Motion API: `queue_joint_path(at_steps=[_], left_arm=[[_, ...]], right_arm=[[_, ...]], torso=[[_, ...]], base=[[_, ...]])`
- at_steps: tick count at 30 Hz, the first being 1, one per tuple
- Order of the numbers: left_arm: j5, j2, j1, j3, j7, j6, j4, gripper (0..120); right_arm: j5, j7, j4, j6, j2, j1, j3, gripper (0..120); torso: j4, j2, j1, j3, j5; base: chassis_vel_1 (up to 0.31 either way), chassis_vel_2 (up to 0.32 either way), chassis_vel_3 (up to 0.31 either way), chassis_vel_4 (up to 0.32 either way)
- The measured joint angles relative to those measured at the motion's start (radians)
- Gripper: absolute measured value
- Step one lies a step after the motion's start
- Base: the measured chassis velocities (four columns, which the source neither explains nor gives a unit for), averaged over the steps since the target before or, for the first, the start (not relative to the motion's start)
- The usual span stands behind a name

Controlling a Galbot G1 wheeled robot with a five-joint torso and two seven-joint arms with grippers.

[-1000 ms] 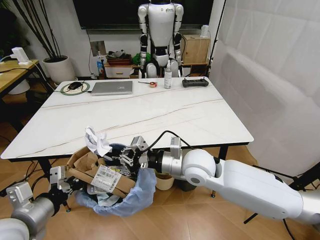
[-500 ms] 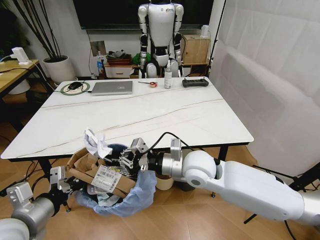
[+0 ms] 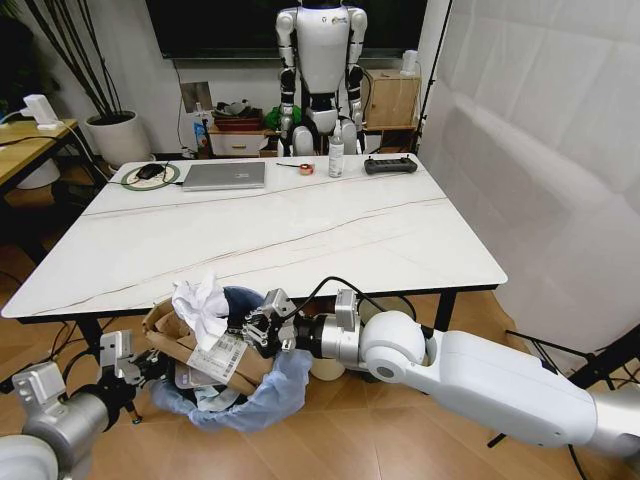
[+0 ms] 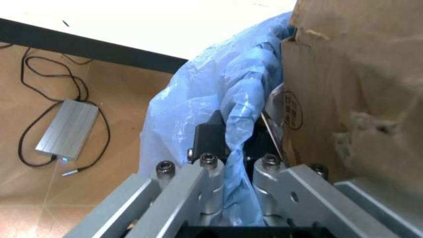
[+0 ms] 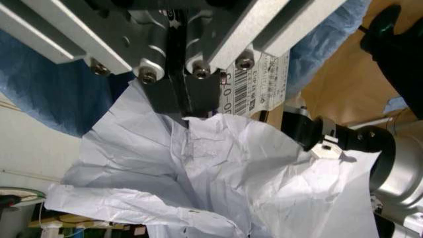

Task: Pick up the trash bin and place the trash from the table into it.

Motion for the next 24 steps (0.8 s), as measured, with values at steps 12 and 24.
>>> queue_joint_path(at_steps=[12, 24], left_arm=[[-0.003, 0.003, -0.008, -0.001, 0.000, 0.000, 0.007, 0], [-0.003, 0.001, -0.014, 0.000, 0.001, 0.000, 0.009, 0]], right_arm=[[-0.002, -0.003, 0.027, 0.007, -0.007, 0.014, 0.015, 0], [-0.016, -0.011, 0.015, 0.023, -0.001, 0.035, 0.005, 0]], torso=[[0.0000, 0.000, 0.000, 0.000, 0.0000], [0.0000, 0.000, 0.000, 0.000, -0.0001]], base=[[0.000, 0.000, 0.000, 0.000], [0.000, 0.000, 0.000, 0.000]])
